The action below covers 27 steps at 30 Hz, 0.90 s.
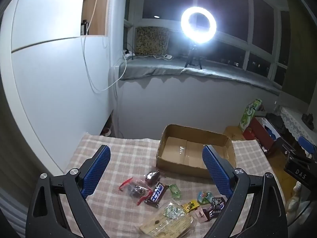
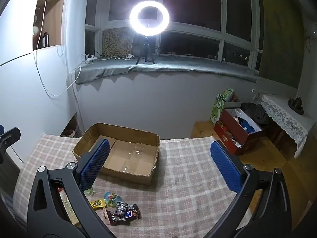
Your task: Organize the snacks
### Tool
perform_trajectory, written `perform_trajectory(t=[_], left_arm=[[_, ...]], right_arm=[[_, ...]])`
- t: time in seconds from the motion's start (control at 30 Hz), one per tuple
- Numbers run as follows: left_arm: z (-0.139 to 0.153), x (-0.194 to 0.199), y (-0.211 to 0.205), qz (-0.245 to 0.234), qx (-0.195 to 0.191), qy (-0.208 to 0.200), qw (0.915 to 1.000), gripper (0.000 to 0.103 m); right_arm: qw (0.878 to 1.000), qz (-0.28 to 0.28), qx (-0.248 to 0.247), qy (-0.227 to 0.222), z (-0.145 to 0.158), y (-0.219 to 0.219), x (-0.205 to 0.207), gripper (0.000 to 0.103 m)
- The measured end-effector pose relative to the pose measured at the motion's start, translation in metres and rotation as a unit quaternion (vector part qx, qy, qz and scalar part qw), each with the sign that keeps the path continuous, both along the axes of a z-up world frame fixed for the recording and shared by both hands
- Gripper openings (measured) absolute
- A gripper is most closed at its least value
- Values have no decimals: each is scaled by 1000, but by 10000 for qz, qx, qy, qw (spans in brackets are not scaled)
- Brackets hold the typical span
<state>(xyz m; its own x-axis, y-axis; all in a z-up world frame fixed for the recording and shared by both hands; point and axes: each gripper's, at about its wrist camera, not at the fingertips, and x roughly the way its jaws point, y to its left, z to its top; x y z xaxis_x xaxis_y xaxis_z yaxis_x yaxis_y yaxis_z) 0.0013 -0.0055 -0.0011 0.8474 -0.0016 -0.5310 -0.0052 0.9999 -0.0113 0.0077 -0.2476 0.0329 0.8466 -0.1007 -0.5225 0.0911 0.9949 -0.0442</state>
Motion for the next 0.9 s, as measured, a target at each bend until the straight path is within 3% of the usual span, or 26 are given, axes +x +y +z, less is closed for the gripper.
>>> perform_trajectory(t=[0.13,0.9], left_arm=[[3,-2,7,71,-309,84,9995,94],[3,2,8,61,-235,-99,9997,94]], right_arm=[[10000,24,17,-27,0,0,-1,103],[10000,-29,41,-19,2,-1,5,103]])
